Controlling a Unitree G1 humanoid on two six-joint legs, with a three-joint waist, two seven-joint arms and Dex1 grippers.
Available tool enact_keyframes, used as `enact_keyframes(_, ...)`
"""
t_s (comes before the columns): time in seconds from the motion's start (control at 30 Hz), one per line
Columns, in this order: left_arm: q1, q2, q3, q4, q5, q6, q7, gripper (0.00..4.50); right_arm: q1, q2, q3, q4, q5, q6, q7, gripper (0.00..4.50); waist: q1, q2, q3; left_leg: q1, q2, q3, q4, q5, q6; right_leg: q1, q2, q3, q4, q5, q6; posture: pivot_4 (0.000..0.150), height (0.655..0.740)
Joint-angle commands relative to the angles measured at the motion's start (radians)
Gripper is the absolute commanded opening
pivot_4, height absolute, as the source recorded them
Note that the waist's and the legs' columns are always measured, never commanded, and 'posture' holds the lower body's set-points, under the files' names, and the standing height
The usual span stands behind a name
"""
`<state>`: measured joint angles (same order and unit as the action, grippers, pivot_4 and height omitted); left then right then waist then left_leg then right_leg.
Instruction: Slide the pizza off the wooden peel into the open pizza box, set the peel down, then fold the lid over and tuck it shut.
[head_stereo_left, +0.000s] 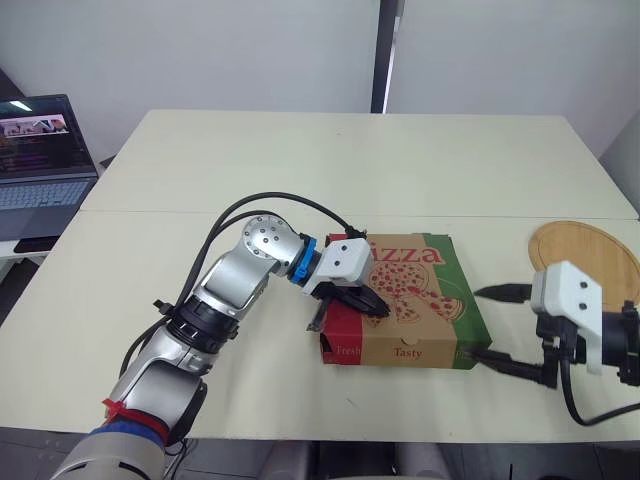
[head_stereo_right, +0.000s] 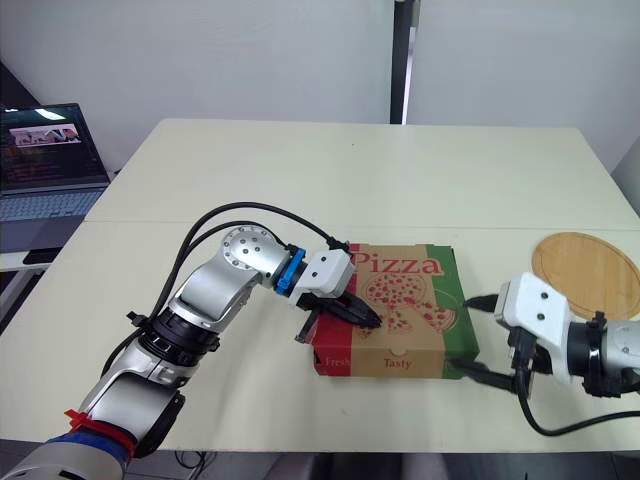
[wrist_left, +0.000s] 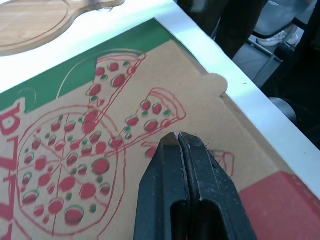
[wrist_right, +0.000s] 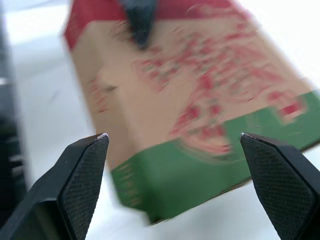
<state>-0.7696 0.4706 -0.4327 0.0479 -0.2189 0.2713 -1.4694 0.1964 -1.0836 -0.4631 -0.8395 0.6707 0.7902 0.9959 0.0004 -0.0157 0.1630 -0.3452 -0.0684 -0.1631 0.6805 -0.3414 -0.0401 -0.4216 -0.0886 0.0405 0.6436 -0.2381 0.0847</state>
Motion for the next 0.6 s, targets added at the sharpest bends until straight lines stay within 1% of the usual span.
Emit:
enact_keyframes(0.03,-0.018,-0.010,0.015,-0.019,-0.012,0.008,0.009,0.00,-0.006,-0.027,0.060,-0.021,-0.102,-0.090,-0.014,4.48,0.000,0.000,0.000,0.000,0.000,0.000,0.000,0.000,0.000,0.000,0.000,0.000,0.000,0.000,0.000,0.150,0.7400)
enact_keyframes(0.13,-0.017,-0.017,0.021,-0.041,-0.032,0.040,0.014,0.00,-0.034,-0.011,0.139,-0.019,-0.149,-0.126,-0.048,4.48,-0.002,0.000,0.000,0.000,0.000,0.000,0.000,0.000,0.000,0.000,0.000,0.000,0.000,0.000,0.000,0.150,0.7400)
enact_keyframes(0.23,-0.011,-0.011,0.018,-0.063,-0.039,0.053,0.011,0.00,-0.061,-0.014,0.232,-0.007,-0.238,-0.174,-0.080,4.48,-0.002,0.000,0.000,0.000,0.000,0.000,0.000,0.000,0.000,0.000,0.000,0.000,0.000,0.000,0.000,0.150,0.7400)
enact_keyframes(0.3,-0.006,-0.007,0.018,-0.074,-0.042,0.062,0.011,0.00,-0.092,0.004,0.273,0.008,-0.272,-0.197,-0.105,4.48,-0.002,0.000,0.000,0.000,0.000,0.000,0.000,0.000,0.000,0.000,0.000,0.000,0.000,0.000,0.000,0.150,0.7400)
enact_keyframes(0.4,-0.005,-0.001,0.019,-0.083,-0.045,0.068,0.009,0.00,-0.148,0.032,0.289,0.010,-0.246,-0.173,-0.122,4.48,-0.002,0.000,0.000,0.000,0.000,0.000,0.000,0.000,0.000,0.000,0.000,0.000,0.000,0.000,0.000,0.150,0.7400)
enact_keyframes(0.6,-0.011,0.004,0.013,-0.104,-0.054,0.076,0.006,0.00,-0.187,0.047,0.277,-0.003,-0.184,-0.111,-0.120,4.48,-0.002,0.000,0.000,0.000,0.000,0.000,0.000,0.000,0.000,0.000,0.000,0.000,0.000,0.000,0.000,0.150,0.7400)
